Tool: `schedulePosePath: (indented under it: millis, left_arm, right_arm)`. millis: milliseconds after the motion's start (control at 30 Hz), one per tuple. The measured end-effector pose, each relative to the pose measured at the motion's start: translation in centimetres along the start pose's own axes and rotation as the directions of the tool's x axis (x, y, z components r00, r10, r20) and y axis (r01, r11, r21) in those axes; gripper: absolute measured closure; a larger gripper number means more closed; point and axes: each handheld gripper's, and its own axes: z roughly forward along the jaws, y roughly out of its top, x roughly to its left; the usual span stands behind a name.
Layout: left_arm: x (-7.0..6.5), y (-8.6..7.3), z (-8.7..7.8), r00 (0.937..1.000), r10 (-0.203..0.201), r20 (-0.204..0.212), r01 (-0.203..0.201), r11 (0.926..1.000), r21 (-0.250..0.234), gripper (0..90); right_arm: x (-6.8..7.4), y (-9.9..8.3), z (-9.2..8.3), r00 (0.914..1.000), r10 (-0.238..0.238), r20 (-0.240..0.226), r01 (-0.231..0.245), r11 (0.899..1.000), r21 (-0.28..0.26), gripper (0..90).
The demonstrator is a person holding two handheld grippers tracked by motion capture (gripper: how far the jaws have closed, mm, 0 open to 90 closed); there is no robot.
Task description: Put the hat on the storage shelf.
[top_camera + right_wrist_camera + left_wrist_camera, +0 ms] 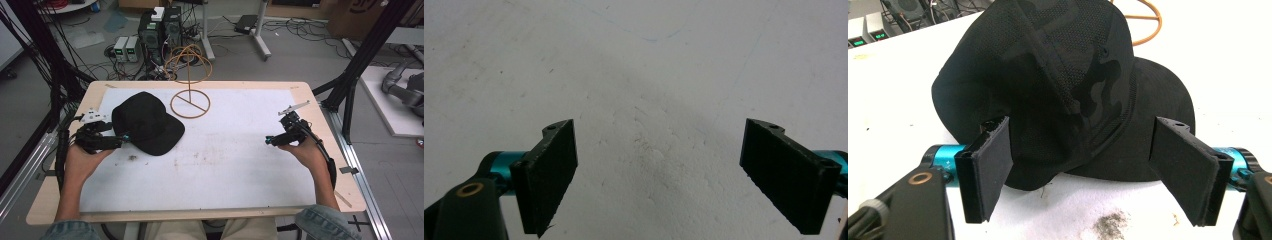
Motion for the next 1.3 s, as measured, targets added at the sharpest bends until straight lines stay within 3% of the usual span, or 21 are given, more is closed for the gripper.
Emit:
schedulePosePath:
  millis: [400,533,833,1133,1300]
  left_arm:
    - [0.1,-0.3,-0.1,1.0000,-0.002,-0.010,0.002,1.0000,-0.009,26.5]
    - [0.2,-0.3,-0.3,0.9999,-0.011,-0.005,0.011,0.9994,-0.033,29.1]
    - [-0.1,-0.5,0.6,0.9983,-0.050,0.028,0.051,0.9981,-0.035,31.6]
    - [-0.1,-0.6,1.4,0.9968,-0.073,0.034,0.074,0.9965,-0.040,32.2]
    - [-0.3,-0.6,1.9,0.9974,-0.065,0.031,0.067,0.9966,-0.048,37.2]
  right_arm:
    - [0.0,0.1,0.0,1.0000,0.002,0.007,-0.002,1.000,-0.001,15.0]
    - [0.2,0.2,0.1,1.0000,-0.003,0.003,0.003,1.000,0.000,15.0]
    - [0.1,0.1,0.0,1.0000,-0.008,0.004,0.008,1.000,-0.006,15.0]
    - [0.1,-0.3,0.0,0.9999,-0.012,-0.003,0.012,1.000,-0.006,15.0]
    - [-0.2,-0.7,-0.1,1.0000,0.001,0.003,-0.001,1.000,-0.004,15.0]
